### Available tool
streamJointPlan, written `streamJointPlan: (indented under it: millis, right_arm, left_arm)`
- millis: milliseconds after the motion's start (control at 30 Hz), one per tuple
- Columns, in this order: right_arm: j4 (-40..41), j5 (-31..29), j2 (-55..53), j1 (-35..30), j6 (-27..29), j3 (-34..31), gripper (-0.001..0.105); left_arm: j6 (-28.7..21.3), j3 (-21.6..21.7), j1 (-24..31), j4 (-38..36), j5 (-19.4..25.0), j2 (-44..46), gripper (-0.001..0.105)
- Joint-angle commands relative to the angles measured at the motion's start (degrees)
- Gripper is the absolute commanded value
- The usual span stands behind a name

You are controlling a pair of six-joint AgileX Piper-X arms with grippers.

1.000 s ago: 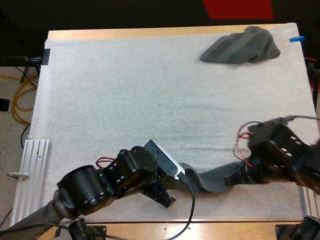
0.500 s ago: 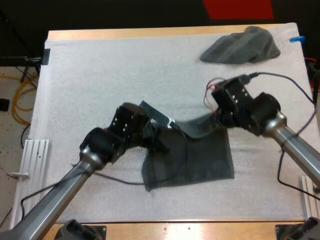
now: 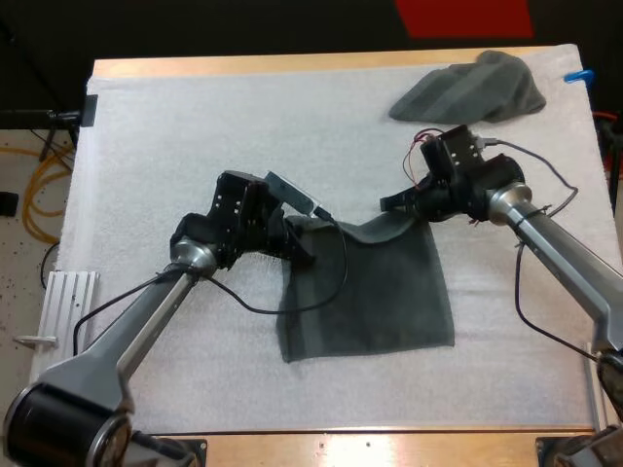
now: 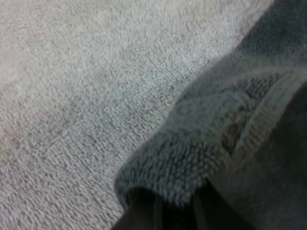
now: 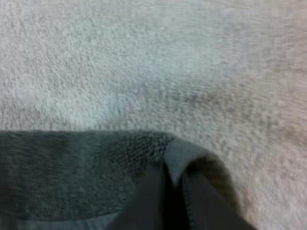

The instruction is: Pick towel from pile fold and stack

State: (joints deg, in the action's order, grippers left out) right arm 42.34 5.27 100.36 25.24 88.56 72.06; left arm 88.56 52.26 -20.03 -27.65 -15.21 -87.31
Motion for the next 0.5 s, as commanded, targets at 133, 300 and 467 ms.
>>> streamJointPlan:
  millis: [133,300,467]
  right_arm:
    - [-3.2,1.4,3.2,-0.1,-2.4,0.2,0.0]
    - [-4.4,1.4,5.4,-0.1,-6.1,0.2,0.0]
    - [-5.8,8.4,6.0,-1.0,-7.1,0.2,0.0]
  left_arm:
    - [-5.6,0.0,0.0,1.5,0.4,-2.9,0.0]
    - [-5.7,0.0,0.0,3.2,6.4,-4.6,0.0]
    - [-7.9,0.0,0.0,4.7,7.1,-4.6,0.0]
